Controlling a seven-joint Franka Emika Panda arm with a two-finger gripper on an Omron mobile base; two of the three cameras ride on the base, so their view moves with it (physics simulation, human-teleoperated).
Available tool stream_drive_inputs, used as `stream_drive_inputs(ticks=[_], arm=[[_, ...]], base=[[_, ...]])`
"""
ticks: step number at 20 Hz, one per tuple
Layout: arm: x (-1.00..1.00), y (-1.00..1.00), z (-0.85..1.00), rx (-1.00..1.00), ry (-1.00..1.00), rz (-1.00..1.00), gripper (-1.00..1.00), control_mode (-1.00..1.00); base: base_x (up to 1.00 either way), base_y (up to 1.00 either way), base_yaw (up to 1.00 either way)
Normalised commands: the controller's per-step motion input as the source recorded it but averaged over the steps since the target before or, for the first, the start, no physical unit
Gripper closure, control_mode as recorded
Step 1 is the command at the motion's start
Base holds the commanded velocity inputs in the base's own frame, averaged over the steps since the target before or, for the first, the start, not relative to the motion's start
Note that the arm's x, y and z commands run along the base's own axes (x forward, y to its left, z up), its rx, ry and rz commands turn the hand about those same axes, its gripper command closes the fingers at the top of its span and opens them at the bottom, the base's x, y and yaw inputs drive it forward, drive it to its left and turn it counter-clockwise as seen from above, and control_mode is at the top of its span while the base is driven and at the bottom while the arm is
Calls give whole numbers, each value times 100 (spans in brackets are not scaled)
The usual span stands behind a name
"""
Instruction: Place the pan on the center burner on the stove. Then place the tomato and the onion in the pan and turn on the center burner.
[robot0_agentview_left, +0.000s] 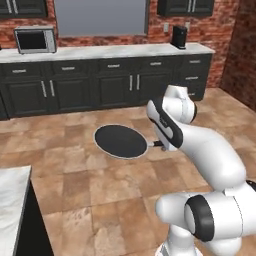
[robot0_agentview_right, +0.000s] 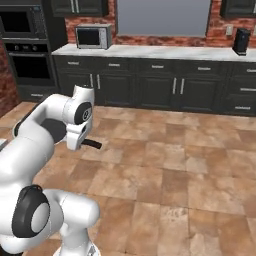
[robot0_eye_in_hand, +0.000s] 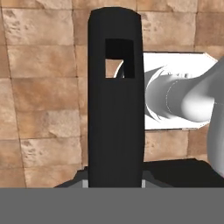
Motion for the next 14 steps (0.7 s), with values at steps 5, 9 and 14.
stream_drive_inputs(ticks=[5, 9, 14], arm=[[0, 0, 0, 0, 0, 0, 100, 100], [0, 0, 0, 0, 0, 0, 100, 100], [0, 0, 0, 0, 0, 0, 100, 100]], base=[[65, -16, 34], [45, -8, 37], [39, -24, 40]])
